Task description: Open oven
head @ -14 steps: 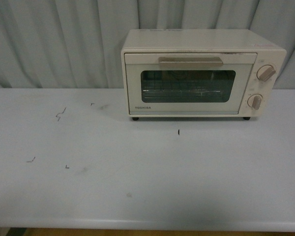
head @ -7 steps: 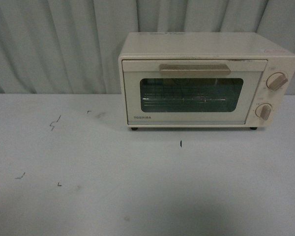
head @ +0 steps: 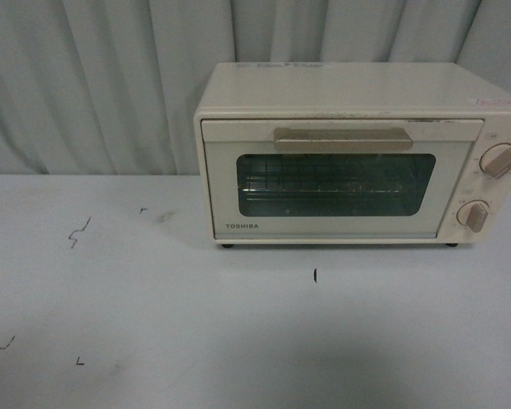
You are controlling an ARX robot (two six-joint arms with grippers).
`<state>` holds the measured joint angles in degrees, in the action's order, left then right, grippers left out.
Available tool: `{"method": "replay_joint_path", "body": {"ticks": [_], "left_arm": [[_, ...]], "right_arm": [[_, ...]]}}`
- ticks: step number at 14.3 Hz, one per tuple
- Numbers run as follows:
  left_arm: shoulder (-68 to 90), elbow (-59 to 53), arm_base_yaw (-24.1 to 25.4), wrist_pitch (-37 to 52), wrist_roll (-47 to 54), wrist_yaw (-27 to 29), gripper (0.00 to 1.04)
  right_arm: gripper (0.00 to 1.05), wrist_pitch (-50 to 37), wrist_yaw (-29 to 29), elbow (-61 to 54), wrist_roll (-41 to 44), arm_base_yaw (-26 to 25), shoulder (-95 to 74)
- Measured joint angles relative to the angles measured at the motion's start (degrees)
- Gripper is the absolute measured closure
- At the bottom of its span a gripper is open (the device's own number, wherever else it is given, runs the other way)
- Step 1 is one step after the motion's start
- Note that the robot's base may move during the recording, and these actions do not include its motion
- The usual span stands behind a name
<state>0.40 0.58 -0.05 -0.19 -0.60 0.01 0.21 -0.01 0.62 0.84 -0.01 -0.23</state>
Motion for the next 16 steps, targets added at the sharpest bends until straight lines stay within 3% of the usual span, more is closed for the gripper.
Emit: {"method": "replay_joint_path", "body": {"ticks": [11, 13, 15, 16], "left_arm": [[0.04, 0.02, 0.00, -0.31, 0.00, -0.02, 0.07], [10.10, 7.45, 0.09, -16.66, -5.07, -1.92, 0.07], [16.66, 9.20, -1.53, -12.72, -10.75, -2.99, 0.07], [22.53, 9.64, -4.66, -6.38, -13.20, -2.23, 0.07]], "right_arm": [[0.06, 0.02, 0.00, 0.00, 0.00, 0.00, 0.00], [0.06, 0.00, -0.07, 0.00, 0.00, 0.00, 0.00], [0.06, 0.00, 0.00, 0.00, 0.00, 0.00, 0.00], [0.06, 0.00, 0.00, 0.00, 0.00, 0.00, 0.00]]}}
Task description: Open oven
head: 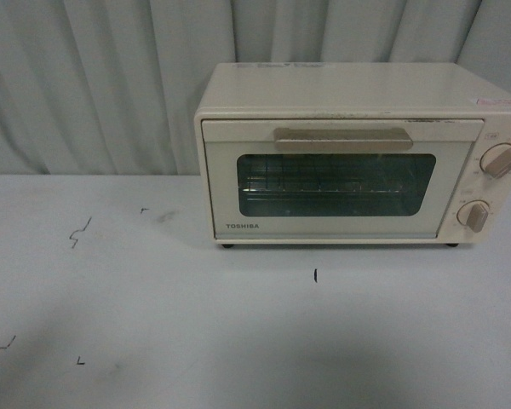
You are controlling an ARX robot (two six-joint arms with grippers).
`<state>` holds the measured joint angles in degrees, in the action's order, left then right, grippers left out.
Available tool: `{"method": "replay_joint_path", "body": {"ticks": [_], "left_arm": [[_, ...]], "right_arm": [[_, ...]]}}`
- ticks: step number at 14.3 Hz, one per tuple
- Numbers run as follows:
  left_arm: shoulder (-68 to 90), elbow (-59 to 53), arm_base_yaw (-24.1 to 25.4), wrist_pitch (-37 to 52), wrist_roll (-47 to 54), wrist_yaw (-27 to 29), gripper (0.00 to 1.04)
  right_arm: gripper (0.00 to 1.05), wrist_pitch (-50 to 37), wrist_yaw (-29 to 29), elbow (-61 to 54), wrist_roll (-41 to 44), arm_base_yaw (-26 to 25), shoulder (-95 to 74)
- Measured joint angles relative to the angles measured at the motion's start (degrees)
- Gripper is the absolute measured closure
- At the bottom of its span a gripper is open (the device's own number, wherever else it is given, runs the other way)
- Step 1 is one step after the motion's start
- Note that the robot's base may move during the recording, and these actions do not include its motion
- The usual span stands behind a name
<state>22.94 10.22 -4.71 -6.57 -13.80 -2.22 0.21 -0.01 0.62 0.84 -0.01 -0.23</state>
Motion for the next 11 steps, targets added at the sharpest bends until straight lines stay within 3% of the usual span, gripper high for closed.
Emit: {"method": "replay_joint_path", "body": {"ticks": [3, 6, 11], "left_arm": [[16.48, 0.57, -2.91, 15.61, -8.09, -7.02, 0.07], [41.75, 6.73, -9.11, 33.90, -19.69, -7.98, 0.07], [64.43, 15.87, -16.00, 39.15, -29.75, -7.72, 0.07]], "right_arm": [[0.06, 0.00, 0.00, 0.00, 0.00, 0.00, 0.00], [0.06, 0.00, 0.00, 0.00, 0.00, 0.00, 0.00], [0.06, 0.00, 0.00, 0.00, 0.00, 0.00, 0.00]]}}
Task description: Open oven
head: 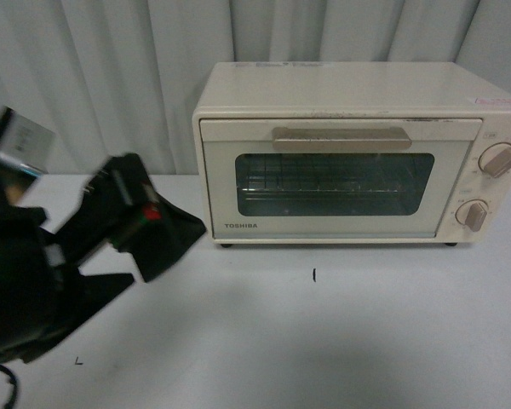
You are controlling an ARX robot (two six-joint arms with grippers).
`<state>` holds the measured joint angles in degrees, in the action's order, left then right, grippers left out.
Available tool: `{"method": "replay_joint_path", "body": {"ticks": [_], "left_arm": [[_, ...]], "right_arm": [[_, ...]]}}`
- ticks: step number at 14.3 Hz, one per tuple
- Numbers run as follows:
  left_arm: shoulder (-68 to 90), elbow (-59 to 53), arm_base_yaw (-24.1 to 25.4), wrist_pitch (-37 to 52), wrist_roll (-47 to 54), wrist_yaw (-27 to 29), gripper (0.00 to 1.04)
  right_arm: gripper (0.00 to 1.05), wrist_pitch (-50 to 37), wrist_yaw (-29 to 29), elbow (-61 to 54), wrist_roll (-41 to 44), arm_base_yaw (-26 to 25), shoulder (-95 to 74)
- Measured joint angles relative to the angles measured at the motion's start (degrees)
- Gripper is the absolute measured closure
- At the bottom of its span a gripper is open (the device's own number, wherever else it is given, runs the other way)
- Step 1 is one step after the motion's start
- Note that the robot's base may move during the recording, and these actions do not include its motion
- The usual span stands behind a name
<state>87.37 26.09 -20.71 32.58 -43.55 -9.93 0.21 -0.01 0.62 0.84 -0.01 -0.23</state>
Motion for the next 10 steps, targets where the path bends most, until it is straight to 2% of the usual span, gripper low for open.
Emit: {"method": "replay_joint_path", "body": {"ticks": [2, 4, 5, 10], "left_arm": [[6.34, 2.64, -2.10, 1.64, -4.04, -0.50, 0.07], [22.51, 9.84, -6.27, 5.49, -18.32, 0.07, 0.07], [27.63, 12.90, -5.01, 5.42, -25.14, 1.77, 0.07], [30.16, 14.25, -5.01, 5.27, -29.07, 2.38, 0.07]], "right_arm": [[0.06, 0.00, 0.00, 0.00, 0.00, 0.00, 0.00], [0.06, -0.02, 0.00, 0.00, 0.00, 0.00, 0.00], [0.06, 0.00, 0.00, 0.00, 0.00, 0.00, 0.00], [0.06, 0.00, -0.02, 0.00, 0.00, 0.00, 0.00]]}}
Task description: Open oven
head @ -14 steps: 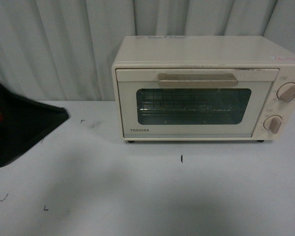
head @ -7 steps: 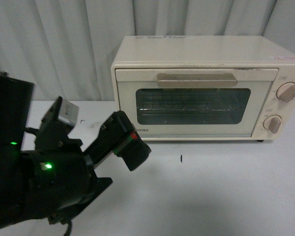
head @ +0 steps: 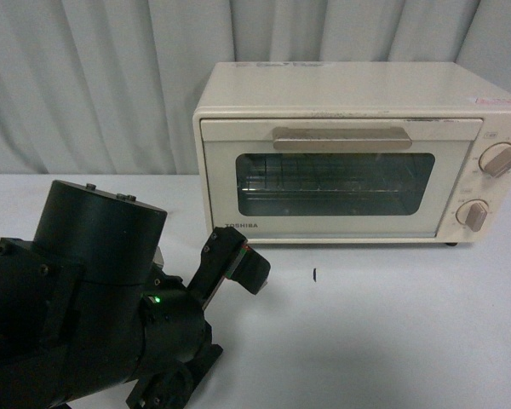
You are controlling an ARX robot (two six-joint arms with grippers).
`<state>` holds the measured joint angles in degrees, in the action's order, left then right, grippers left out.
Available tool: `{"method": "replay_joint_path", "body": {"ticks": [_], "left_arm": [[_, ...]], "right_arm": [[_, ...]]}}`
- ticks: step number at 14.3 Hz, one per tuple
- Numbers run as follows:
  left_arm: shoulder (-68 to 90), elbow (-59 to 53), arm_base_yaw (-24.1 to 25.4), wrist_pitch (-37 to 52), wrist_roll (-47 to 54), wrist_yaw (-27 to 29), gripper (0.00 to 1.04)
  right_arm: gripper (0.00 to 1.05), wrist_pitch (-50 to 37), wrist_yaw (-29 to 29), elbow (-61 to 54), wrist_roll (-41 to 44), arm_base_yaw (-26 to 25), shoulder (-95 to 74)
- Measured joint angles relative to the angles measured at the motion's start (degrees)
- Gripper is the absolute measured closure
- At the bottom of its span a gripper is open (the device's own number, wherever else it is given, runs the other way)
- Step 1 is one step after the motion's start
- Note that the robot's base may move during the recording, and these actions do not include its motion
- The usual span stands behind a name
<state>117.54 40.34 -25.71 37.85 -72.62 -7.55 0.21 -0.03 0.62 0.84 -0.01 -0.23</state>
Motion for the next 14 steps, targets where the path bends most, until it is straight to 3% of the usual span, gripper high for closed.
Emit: {"method": "replay_joint_path", "body": {"ticks": [14], "left_arm": [[2.19, 2.32, -0.79, 0.76, -3.96, 0.94, 0.07]], "right_arm": [[0.06, 0.00, 0.02, 0.00, 0.00, 0.00, 0.00]]}}
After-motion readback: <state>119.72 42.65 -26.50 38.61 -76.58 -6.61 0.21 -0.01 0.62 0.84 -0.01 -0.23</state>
